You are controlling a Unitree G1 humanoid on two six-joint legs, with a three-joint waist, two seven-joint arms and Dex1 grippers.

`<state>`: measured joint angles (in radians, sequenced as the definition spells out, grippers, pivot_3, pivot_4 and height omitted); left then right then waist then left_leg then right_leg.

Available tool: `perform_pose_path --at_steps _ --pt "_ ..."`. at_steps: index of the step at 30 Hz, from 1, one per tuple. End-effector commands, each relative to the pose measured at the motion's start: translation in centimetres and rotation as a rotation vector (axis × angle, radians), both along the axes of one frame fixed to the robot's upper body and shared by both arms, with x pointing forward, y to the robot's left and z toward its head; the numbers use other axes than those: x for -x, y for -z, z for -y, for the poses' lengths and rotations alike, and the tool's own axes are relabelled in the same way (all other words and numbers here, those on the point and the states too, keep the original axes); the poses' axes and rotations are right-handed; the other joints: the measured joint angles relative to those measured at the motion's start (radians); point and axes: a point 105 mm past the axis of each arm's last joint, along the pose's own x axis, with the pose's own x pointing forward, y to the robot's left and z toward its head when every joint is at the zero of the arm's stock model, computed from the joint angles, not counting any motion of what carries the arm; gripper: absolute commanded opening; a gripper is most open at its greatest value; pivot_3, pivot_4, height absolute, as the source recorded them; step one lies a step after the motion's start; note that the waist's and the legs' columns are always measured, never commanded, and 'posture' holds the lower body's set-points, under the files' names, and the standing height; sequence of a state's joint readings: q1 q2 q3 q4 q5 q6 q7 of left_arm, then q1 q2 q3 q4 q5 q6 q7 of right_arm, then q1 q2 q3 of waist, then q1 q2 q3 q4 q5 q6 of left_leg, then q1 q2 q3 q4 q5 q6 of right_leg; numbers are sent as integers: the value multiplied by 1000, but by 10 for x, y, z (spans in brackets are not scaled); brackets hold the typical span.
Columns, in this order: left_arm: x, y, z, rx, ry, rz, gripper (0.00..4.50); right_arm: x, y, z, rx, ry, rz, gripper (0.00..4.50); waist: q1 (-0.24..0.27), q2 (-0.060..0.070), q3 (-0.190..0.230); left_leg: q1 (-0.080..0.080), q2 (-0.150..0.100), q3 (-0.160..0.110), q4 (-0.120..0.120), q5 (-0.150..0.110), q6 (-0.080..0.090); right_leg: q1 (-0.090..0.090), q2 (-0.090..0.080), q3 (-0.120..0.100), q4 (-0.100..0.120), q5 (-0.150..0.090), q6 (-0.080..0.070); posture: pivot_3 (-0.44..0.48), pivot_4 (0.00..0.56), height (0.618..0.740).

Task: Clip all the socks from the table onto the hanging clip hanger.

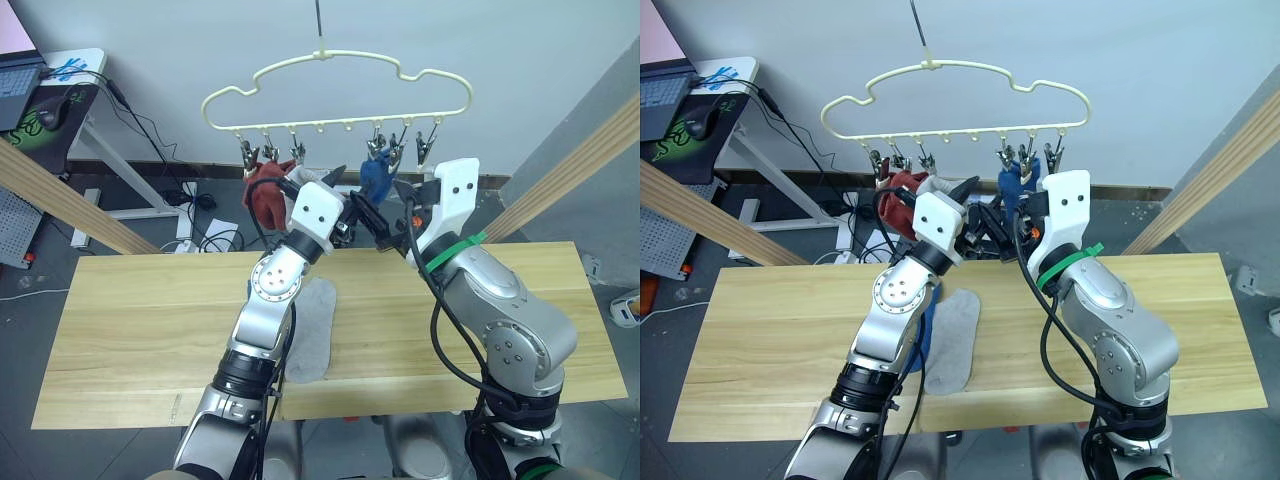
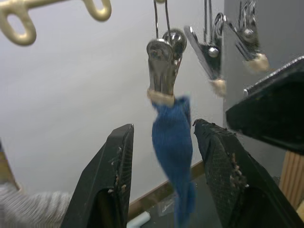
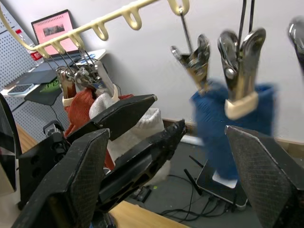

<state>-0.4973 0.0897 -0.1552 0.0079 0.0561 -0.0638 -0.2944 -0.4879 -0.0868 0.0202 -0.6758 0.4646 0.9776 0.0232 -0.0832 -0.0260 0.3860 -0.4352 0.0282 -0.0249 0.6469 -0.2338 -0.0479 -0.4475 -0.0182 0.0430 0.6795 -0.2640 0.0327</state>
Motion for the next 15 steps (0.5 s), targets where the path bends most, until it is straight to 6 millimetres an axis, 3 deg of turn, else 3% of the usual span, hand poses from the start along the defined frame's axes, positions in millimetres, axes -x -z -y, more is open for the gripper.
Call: perform_pose_path --at_steps 1,15 --pt "8 -7 -1 17 21 21 2190 12 -11 2 -6 -23 62 4095 0 0 0 0 0 0 0 0 0 0 0 0 0 0 0 -108 394 740" --pt "43 9 -33 -86 123 -92 2190 17 -9 25 102 71 146 4095 0 0 0 0 0 0 0 0 0 0 0 0 0 0 0 -101 372 740"
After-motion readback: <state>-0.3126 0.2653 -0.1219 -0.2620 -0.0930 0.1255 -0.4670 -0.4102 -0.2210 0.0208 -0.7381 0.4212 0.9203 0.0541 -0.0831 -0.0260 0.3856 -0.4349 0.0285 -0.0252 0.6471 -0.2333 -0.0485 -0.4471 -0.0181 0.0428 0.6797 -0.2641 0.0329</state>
